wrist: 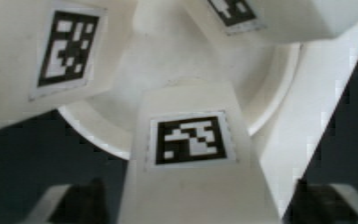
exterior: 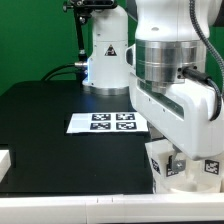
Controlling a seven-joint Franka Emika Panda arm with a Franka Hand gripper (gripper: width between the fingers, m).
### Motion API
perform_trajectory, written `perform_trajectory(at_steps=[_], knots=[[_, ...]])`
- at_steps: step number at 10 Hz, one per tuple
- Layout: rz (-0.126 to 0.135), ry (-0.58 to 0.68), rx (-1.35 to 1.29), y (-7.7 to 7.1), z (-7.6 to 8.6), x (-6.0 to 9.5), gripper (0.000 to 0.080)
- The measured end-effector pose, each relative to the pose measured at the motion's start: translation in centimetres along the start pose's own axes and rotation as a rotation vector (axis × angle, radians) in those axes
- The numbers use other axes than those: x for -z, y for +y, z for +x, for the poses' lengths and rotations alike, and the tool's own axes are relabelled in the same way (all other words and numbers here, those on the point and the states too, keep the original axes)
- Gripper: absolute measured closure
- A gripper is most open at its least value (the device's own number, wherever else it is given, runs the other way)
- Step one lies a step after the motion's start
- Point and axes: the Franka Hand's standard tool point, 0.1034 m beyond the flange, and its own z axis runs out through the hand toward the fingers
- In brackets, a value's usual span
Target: Assemble stool
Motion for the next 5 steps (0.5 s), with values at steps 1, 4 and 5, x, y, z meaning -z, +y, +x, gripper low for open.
perform_trajectory(at_steps=[1, 4, 5], knots=[[0.021, -0.004, 0.02, -0.1, 0.0, 1.0, 0.0191], [0.043, -0.02, 0.045, 0.4, 0.4, 3.0, 0.0152], [0.042, -0.019, 0.048, 0.4, 0.4, 2.9, 0.0152]])
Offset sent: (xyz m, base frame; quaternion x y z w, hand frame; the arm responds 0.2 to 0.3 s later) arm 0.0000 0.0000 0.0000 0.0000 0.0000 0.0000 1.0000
